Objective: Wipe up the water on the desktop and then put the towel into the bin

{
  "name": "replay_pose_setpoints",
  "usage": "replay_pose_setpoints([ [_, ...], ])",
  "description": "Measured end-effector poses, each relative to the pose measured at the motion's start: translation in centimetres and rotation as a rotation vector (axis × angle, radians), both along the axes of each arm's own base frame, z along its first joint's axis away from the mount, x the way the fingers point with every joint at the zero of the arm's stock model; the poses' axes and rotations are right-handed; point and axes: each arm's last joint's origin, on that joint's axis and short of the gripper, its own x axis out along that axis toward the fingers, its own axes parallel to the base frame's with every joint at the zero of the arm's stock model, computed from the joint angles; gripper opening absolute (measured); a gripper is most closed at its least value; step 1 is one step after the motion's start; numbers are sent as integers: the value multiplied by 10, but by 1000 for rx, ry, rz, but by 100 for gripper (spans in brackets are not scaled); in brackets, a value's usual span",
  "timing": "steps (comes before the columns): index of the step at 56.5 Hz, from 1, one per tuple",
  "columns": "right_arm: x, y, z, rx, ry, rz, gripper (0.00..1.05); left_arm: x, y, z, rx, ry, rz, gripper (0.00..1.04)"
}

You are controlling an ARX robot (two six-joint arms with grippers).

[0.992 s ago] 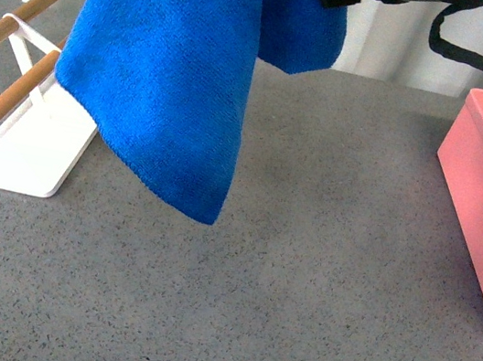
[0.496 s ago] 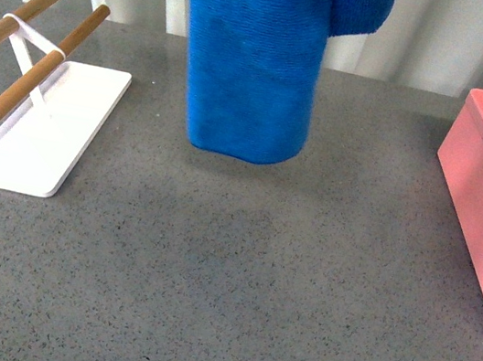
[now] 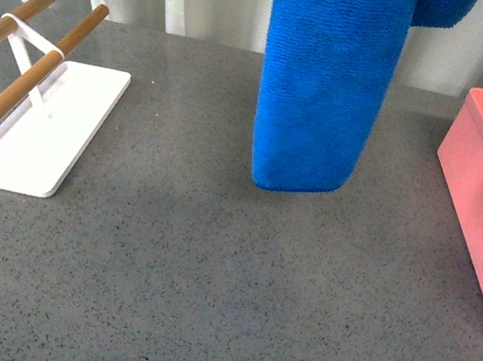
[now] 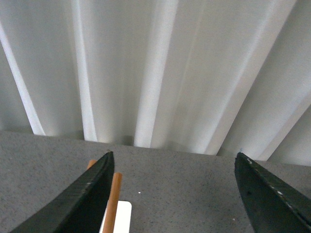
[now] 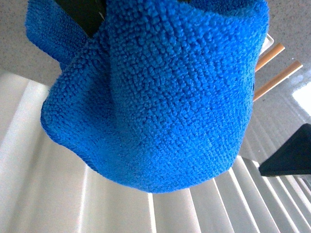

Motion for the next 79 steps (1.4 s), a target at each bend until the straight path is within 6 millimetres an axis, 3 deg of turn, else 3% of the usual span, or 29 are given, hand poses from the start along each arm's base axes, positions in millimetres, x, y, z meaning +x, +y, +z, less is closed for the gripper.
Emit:
replay_pose_setpoints([
  [11,0,-7,-3,-28,10,-33,4,-46,17,-17,64,-24,12,39],
  [20,-1,-6,-6,-45,9,-34,4,-87,27,-37,74,-6,9,4],
  [30,-1,-6,-7,-47,7,-40,4,-117,39,-48,84,-10,-8,4],
  [52,-1,-3,-9,-53,9,-40,4,-155,44,-59,84,-7,13,4],
  [66,-1,-3,-9,-54,8,-42,4,-172,44,-72,83,-1,13,4],
  [79,0,-3,-10,-56,9,-49,4,-183,44,-65,83,-25,14,4],
])
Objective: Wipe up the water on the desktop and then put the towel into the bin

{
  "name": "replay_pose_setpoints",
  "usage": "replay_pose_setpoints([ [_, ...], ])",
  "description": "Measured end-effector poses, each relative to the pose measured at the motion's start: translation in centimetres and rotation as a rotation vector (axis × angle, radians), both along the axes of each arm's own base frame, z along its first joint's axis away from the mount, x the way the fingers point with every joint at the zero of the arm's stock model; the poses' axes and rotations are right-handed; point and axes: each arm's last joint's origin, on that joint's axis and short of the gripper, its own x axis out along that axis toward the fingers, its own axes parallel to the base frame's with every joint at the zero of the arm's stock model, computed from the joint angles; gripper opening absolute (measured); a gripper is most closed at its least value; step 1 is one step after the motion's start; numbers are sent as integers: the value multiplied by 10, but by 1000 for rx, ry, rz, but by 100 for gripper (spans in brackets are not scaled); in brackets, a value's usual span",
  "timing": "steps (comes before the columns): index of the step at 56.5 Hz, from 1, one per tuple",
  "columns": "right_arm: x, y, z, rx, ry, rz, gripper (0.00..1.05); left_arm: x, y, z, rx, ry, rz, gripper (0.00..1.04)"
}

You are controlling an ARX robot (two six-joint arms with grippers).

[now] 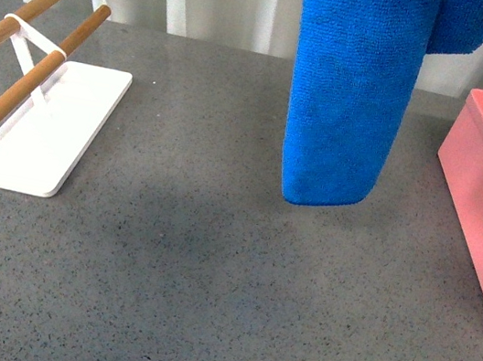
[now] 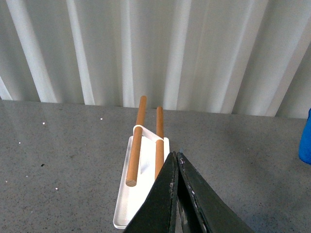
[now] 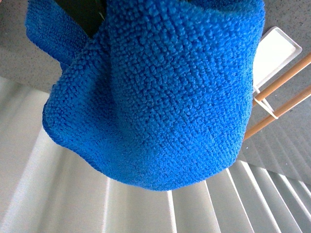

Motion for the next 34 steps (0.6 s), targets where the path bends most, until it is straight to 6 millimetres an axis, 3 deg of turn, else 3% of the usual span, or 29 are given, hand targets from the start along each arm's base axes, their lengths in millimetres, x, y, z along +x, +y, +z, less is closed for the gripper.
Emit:
replay_pose_setpoints([
  [34,0,0,-1,-1,4,1,4,-22,0,5,0,-18,0,4],
])
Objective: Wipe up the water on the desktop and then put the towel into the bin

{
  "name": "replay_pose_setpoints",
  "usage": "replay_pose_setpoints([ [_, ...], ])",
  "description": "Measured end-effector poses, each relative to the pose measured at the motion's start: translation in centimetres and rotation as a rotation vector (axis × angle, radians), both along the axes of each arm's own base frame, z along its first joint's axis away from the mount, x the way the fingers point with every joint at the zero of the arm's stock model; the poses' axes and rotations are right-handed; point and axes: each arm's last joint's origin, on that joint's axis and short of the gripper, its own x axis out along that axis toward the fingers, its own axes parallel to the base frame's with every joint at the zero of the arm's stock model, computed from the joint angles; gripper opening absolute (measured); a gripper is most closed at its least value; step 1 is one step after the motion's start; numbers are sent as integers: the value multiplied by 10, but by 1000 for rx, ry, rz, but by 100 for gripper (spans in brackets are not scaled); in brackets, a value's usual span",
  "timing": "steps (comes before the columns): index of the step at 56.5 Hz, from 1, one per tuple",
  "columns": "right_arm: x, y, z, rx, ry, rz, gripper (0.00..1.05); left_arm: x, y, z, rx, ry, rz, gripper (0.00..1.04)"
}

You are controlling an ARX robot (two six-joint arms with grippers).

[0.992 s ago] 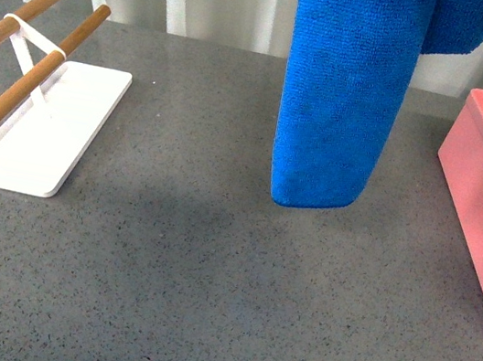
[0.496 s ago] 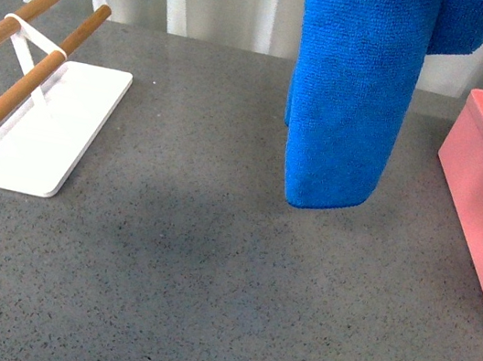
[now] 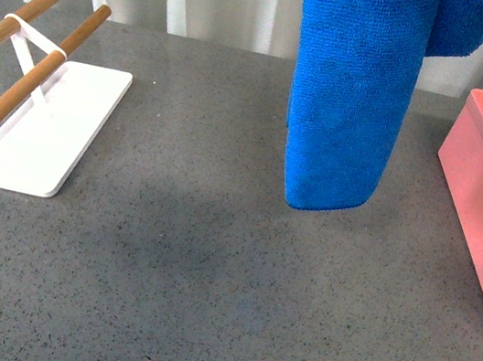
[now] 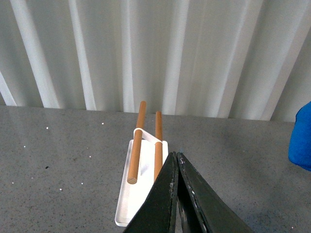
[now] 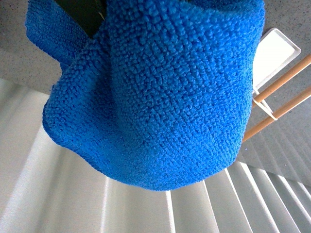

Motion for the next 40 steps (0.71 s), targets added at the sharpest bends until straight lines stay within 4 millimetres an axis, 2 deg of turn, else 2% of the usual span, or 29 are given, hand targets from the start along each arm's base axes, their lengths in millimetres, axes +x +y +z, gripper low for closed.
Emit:
replay_pose_setpoints([
  [27,3,-2,-5,-4,14,-4,4,-10,0,-1,0,0,0,4],
  [40,3,-2,-7,-2,13,-4,4,-21,0,-3,0,4,0,4],
])
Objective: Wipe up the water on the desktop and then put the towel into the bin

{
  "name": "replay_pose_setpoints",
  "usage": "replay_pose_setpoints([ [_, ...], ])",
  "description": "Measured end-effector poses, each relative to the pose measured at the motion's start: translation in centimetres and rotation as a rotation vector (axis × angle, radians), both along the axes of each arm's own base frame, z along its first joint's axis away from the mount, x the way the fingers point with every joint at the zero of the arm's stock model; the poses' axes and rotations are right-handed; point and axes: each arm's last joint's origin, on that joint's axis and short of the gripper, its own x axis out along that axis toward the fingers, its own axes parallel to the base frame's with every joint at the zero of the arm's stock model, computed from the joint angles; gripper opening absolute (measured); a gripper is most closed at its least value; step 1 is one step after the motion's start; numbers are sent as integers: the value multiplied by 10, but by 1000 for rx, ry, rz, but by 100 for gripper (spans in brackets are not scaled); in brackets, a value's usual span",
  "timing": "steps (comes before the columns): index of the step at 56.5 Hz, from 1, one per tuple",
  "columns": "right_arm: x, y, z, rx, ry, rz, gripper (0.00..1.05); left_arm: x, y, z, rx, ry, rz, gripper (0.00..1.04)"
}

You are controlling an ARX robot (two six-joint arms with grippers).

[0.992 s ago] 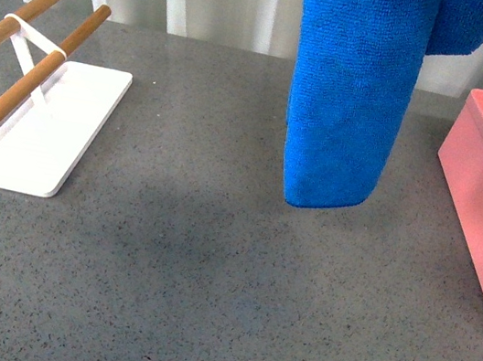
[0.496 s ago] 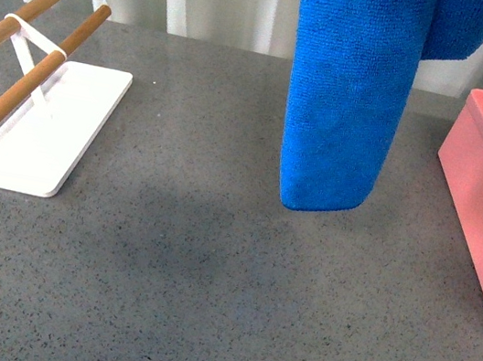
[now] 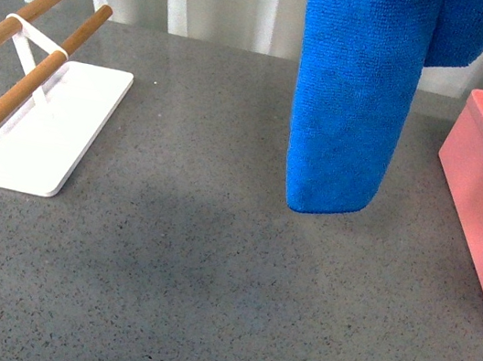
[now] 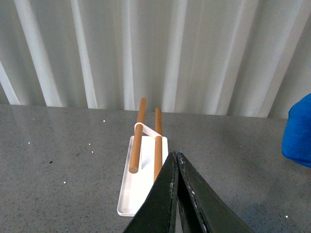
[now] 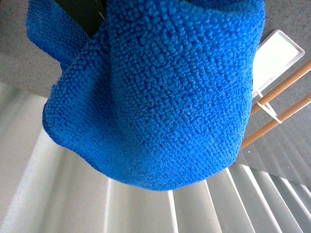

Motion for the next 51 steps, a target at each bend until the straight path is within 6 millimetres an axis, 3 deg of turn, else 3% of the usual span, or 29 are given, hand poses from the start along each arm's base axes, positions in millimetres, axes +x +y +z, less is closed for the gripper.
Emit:
replay_pose_setpoints([
  [6,1,0,-2,-5,6,-7,4,0,0,0,-1,3,0,5],
  [14,4,0,-13,-55,56,-48,4,0,0,0,0,3,0,28],
  [26,19,3,-59,-280,253,-107,4,0,0,0,0,3,0,62],
  [39,42,18,-93,-390,322,-85,4,0,0,0,0,3,0,99],
  [51,66,32,-133,-499,416,-122,4,0,0,0,2,3,0,98],
])
